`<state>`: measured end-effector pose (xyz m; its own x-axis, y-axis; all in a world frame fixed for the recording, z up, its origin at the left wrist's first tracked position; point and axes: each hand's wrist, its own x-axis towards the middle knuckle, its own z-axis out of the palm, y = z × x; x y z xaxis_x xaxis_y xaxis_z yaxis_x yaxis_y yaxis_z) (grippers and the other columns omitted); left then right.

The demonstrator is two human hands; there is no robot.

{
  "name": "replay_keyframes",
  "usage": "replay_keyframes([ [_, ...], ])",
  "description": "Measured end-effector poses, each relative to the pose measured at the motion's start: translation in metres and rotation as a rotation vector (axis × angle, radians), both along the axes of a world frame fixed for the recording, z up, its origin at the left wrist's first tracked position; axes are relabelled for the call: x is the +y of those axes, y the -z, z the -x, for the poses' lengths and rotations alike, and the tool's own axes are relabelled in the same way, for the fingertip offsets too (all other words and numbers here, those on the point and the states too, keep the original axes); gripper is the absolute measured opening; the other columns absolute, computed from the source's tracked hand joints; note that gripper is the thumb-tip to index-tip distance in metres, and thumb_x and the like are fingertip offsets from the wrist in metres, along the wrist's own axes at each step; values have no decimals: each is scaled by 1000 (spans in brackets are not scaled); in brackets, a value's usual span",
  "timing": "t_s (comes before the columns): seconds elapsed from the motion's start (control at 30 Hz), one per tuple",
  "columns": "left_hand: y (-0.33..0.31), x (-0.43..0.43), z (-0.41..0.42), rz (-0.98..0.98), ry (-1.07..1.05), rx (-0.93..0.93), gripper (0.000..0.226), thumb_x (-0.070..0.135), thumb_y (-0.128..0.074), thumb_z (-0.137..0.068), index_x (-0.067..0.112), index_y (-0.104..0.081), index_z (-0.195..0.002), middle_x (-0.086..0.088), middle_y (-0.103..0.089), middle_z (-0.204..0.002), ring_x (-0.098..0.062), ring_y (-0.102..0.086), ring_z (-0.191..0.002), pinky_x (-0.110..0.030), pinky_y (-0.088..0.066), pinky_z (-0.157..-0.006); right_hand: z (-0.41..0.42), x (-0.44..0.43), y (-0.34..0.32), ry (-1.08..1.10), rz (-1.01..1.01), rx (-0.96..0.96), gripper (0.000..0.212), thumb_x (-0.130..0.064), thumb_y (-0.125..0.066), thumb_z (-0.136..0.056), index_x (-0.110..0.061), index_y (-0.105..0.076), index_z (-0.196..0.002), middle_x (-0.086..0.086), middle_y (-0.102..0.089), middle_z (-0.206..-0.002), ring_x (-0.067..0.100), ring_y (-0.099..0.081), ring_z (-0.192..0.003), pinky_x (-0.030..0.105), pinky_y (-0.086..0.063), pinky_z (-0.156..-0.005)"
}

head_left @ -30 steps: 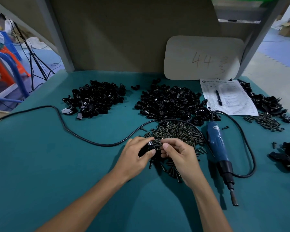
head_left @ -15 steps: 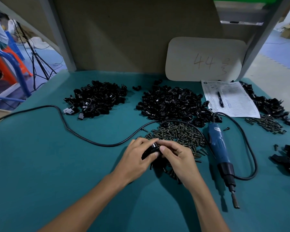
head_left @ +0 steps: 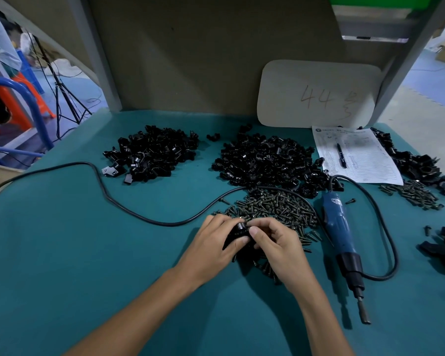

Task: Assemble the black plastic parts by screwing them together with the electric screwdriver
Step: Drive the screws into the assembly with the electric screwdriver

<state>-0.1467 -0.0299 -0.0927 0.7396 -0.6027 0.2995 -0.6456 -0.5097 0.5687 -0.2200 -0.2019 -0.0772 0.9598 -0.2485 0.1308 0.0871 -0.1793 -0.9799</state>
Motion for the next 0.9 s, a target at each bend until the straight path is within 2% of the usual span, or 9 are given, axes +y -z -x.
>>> replay_keyframes([
  [0.1, 0, -1, -1, -15, 7, -1, 51, 66, -36, -100, 33, -56, -134, 22, -51, -116, 3, -39, -108, -12, -31, -91, 2, -3, -2, -41, -36, -20, 22, -4, -65, -98, -24, -75, -104, -7, -77, -102, 9, -73, -96, 19, -55, -81],
  [0.23, -2, -1, 0, -1, -9, -19, 46, 61, -41, -102, 33, -54, -135, 23, -49, -116, 6, -38, -109, -7, -30, -92, 1, -3, 0, -13, -58, -8, 19, -10, -69, -97, -26, -75, -106, -5, -77, -104, 12, -72, -99, 25, -58, -86],
  [0.3, -3, 0, 1, -1, -10, -36, 46, 59, -44, -101, 31, -55, -136, 20, -50, -116, 5, -37, -106, -7, -30, -92, 0, -3, 2, 14, -22, 15, 15, -16, -70, -98, -31, -75, -98, -3, -76, -98, 13, -72, -90, 28, -59, -79],
  [0.43, -6, 0, 3, 8, -14, -45, 46, 55, -49, -100, 30, -56, -138, 16, -51, -116, 0, -40, -106, -6, -31, -91, -2, 0, 3, 39, 74, 45, 11, -32, -67, -98, -39, -71, -90, -9, -73, -86, 3, -66, -76, 20, -51, -66],
  [0.6, -6, 1, 5, -2, -2, -73, 46, 52, -50, -100, 26, -56, -138, 14, -52, -118, 1, -36, -103, -6, -31, -91, 0, 3, 5, 107, 209, 44, 14, -43, -65, -97, -35, -68, -85, -12, -71, -78, 2, -61, -66, 14, -44, -59],
  [0.77, -5, 1, 5, -8, 12, -77, 45, 48, -52, -101, 24, -55, -140, 13, -51, -121, 0, -36, -108, -6, -28, -96, -1, 5, 6, 126, 297, 31, 19, -43, -63, -98, -32, -65, -82, -15, -67, -75, 2, -57, -61, 14, -41, -56],
  [0.9, -5, 1, 5, -19, 28, -86, 44, 45, -52, -102, 22, -55, -139, 12, -51, -121, -3, -37, -110, -9, -30, -97, 1, 4, 6, 121, 367, 12, 22, -44, -60, -98, -28, -66, -84, -14, -66, -76, 4, -59, -66, 14, -40, -59],
])
